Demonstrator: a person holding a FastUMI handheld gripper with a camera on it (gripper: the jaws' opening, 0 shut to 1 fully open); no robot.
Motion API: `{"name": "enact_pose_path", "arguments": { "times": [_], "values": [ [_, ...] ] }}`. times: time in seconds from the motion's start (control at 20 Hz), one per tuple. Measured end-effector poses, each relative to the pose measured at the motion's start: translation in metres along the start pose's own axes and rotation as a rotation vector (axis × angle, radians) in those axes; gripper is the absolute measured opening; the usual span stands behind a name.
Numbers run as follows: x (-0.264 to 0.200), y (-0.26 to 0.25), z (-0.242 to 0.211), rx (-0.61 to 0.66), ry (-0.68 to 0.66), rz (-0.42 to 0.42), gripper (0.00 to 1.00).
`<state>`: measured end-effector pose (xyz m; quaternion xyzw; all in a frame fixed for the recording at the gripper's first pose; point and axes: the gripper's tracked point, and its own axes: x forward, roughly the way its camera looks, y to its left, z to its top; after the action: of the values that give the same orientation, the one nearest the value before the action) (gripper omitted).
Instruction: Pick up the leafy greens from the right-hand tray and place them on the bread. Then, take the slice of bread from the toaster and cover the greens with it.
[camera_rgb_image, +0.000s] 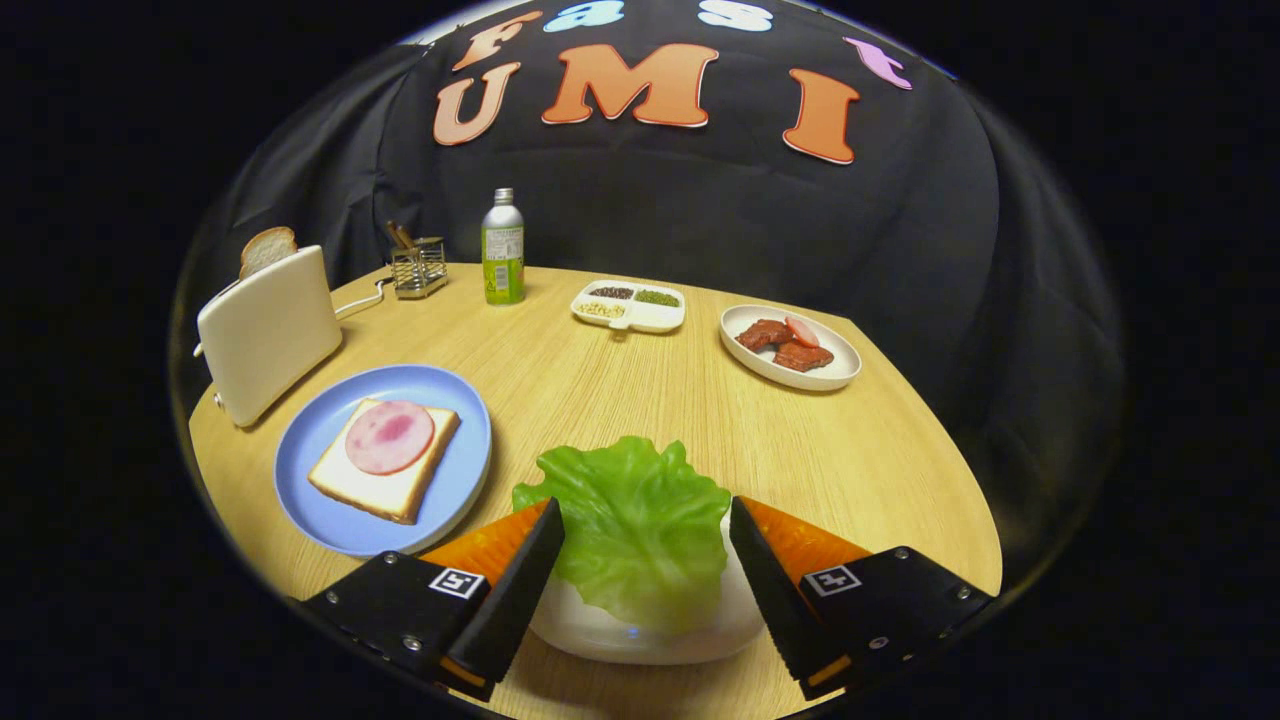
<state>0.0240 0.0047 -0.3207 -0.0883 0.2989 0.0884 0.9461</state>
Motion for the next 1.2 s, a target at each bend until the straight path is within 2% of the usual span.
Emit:
{"name": "enact_pose_path", "arguments": {
  "times": [0.45, 0.7, 0.85, 1.1, 1.2],
  "values": [
    [0.012, 0.004, -0.022, 0.043, 0.074, 0.025, 1.00],
    [0.013, 0.009, -0.026, 0.071, 0.085, 0.054, 0.96],
    [0.015, 0.012, -0.025, 0.090, 0.103, 0.060, 0.87],
    [0.015, 0.018, -0.026, 0.076, 0.113, 0.069, 0.78],
    [0.015, 0.021, -0.026, 0.074, 0.109, 0.064, 0.70]
  ]
}}
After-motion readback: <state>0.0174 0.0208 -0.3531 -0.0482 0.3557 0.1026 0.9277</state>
